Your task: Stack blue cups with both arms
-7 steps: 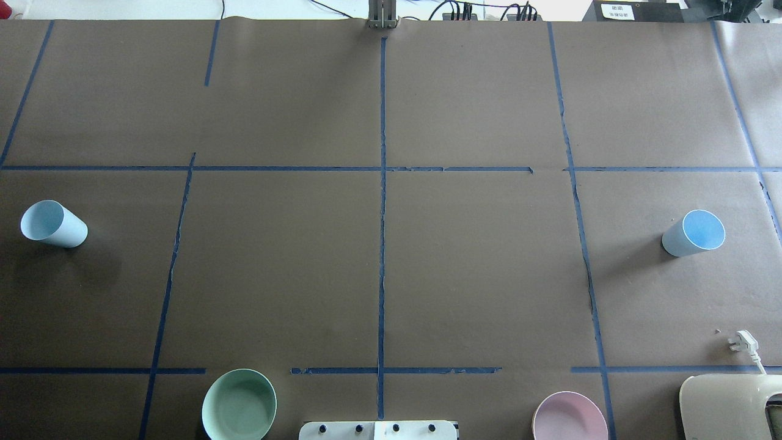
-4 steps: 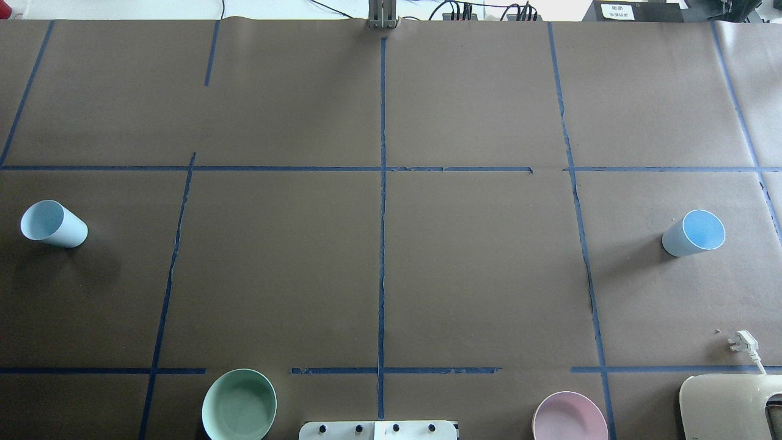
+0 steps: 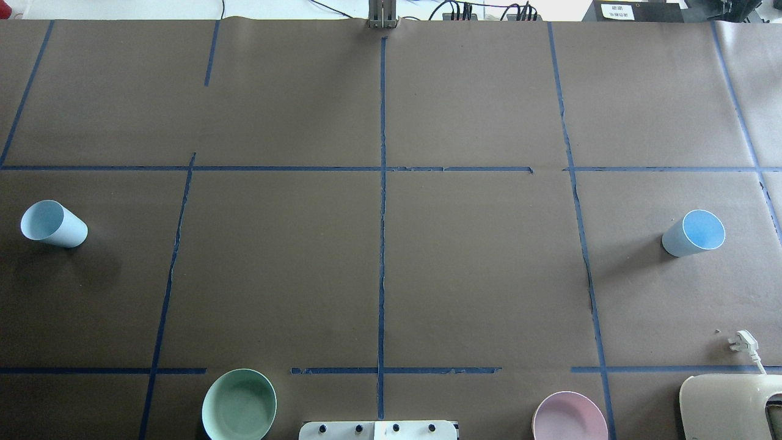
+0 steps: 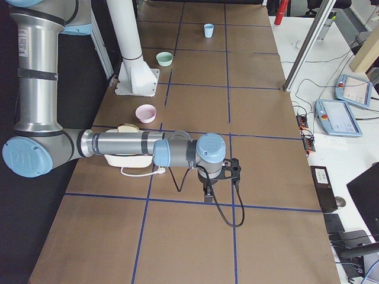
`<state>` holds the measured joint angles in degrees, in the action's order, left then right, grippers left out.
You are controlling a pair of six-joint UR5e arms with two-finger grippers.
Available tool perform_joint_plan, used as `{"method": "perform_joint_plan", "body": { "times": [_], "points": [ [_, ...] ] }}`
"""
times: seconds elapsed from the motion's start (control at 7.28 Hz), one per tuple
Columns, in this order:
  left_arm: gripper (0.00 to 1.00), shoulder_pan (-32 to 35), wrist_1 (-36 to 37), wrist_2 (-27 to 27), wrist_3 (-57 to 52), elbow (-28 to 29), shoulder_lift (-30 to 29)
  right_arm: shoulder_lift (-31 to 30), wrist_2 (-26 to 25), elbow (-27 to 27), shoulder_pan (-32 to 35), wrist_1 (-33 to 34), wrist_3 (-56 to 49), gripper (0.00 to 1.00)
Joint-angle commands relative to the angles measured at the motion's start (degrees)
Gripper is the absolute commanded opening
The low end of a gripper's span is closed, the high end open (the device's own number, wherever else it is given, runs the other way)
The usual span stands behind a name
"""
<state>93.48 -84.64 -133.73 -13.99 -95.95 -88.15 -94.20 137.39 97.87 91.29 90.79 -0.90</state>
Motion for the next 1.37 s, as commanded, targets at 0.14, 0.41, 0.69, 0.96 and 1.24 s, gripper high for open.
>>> {"method": "perform_joint_plan", "body": {
  "times": [0.14, 0.41, 0.69, 0.96, 1.24],
  "points": [
    [1.0, -0.92, -0.17, -0.39, 0.28, -1.08, -0.71, 0.77, 0.16, 0.12, -0.06, -0.43, 0.1, 1.0],
    [1.0, -4.17, -0.61, -5.89, 4.37, -1.43, -0.45, 0.16, 0.16, -0.22, -0.06, -3.15, 0.1, 1.0],
    [1.0, -10.47, -12.06, -6.54, 21.9, -4.23, 2.08, 0.16, 0.25, 0.22, -0.06, -3.25, 0.1, 1.0],
    [1.0, -17.42, -27.45, -5.93, 37.12, -1.71, 4.91, 0.16, 0.69, 0.65, -0.06, -3.34, 0.19, 1.0],
    [1.0, -24.46, -36.44, -0.87, 49.11, 0.67, 4.3, 0.25, 0.69, 1.1, -0.06, -3.25, 0.19, 1.0]
  ]
}}
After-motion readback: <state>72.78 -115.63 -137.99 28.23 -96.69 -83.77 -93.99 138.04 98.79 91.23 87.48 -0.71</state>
